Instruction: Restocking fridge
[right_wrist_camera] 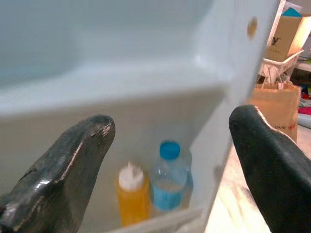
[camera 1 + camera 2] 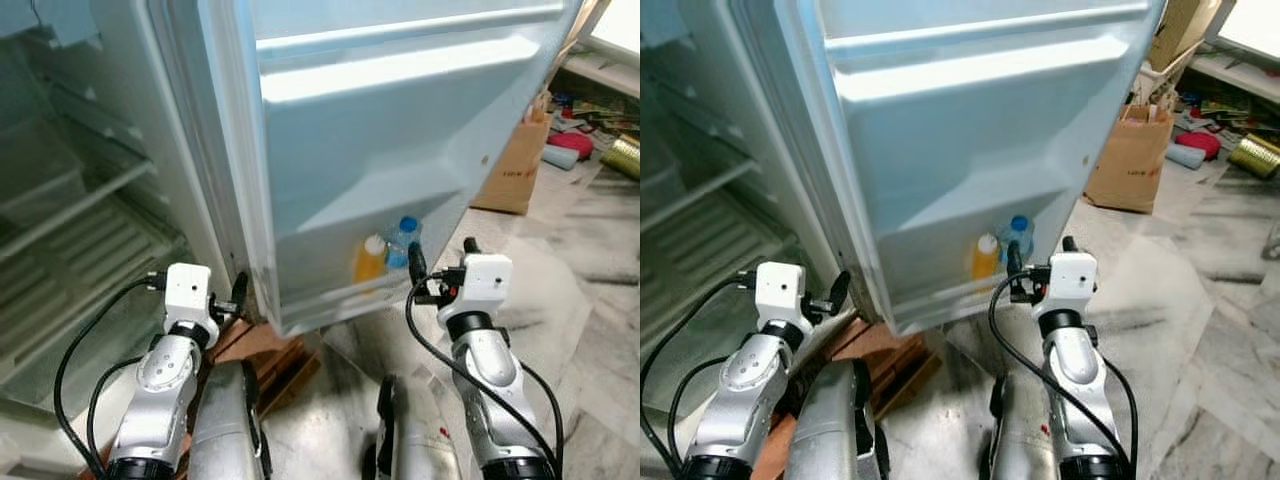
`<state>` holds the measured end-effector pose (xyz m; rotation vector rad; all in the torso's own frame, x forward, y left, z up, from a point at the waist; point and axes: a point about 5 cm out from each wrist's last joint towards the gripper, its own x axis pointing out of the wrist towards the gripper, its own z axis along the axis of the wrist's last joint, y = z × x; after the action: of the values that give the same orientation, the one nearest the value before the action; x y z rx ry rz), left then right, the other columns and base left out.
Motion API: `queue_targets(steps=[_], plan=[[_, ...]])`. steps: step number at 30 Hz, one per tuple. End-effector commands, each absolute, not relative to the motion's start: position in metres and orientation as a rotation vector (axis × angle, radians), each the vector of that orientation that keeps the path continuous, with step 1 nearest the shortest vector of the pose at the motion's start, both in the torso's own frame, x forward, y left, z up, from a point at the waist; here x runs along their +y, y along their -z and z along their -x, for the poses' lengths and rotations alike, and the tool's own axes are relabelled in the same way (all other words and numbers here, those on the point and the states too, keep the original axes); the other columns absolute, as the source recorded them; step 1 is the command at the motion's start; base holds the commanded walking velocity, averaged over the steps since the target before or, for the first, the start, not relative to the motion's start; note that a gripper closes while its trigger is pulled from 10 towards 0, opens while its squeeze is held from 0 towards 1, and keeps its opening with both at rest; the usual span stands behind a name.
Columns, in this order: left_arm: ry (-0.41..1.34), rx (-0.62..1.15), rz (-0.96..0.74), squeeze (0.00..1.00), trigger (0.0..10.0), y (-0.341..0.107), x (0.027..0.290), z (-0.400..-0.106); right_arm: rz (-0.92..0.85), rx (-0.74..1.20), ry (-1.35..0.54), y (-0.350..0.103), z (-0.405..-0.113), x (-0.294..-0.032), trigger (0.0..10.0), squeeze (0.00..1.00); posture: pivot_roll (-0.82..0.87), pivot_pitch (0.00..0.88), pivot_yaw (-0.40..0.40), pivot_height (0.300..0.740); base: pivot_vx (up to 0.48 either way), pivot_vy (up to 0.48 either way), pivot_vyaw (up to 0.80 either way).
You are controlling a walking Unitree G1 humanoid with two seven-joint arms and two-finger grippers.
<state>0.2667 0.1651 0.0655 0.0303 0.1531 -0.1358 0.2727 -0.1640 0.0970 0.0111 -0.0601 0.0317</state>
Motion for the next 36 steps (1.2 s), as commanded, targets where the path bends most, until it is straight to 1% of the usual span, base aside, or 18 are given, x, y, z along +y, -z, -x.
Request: queue_targets(steps=[1,2,4,8,13,15,23,27,36], plan=[[0.131,0.140,-0.039,0.00,10.0,-0.068,0.167,-0.270,-0.017,-0.085,-0.024,-0.105,-0.276,-0.164,10.0,0.00,0.04,0.044,-0.021,0.698,0.000,0.000,0.00],[0.131,0.140,-0.039,0.00,10.0,-0.068,0.167,-0.270,-0.017,-0.085,-0.024,-0.105,-0.276,-0.164,10.0,0.00,0.04,0.044,-0.021,0.698,0.000,0.000,0.00],[0.113,0.132,-0.045,0.00,10.0,-0.070,0.170,-0.272,-0.021,-0.083,-0.028,-0.105,-0.275,-0.163,10.0,0.00,0.04,0.038,-0.021,0.718,0.000,0.000,0.00],[0.105,0.139,-0.046,0.00,10.0,-0.069,0.170,-0.274,-0.026,-0.067,-0.033,-0.101,-0.274,-0.162,10.0,0.00,0.04,0.036,-0.021,0.740,0.000,0.000,0.00],[0.114,0.141,-0.047,0.00,10.0,-0.067,0.166,-0.275,-0.032,-0.042,-0.025,-0.098,-0.273,-0.165,10.0,0.00,0.03,0.036,-0.021,0.740,0.000,0.000,0.00],[0.119,0.145,-0.046,0.00,10.0,-0.066,0.164,-0.275,-0.067,-0.003,-0.009,-0.093,-0.274,-0.166,10.0,0.00,0.03,0.036,-0.020,0.740,0.000,0.000,0.00],[0.118,0.144,-0.073,0.00,10.0,-0.065,0.165,-0.275,-0.060,0.015,-0.017,-0.089,-0.273,-0.164,10.0,0.00,0.03,0.040,-0.020,0.740,0.000,0.000,0.00],[0.123,0.140,-0.069,0.00,10.0,-0.066,0.165,-0.275,-0.087,0.021,-0.027,-0.089,-0.273,-0.161,10.0,0.00,0.03,0.040,-0.020,0.740,0.000,-0.319,0.00],[0.129,0.147,-0.075,0.00,10.0,-0.064,0.165,-0.275,-0.081,0.012,-0.038,-0.091,-0.273,-0.161,10.0,0.00,0.03,0.041,-0.019,0.740,0.000,-0.397,0.00]])
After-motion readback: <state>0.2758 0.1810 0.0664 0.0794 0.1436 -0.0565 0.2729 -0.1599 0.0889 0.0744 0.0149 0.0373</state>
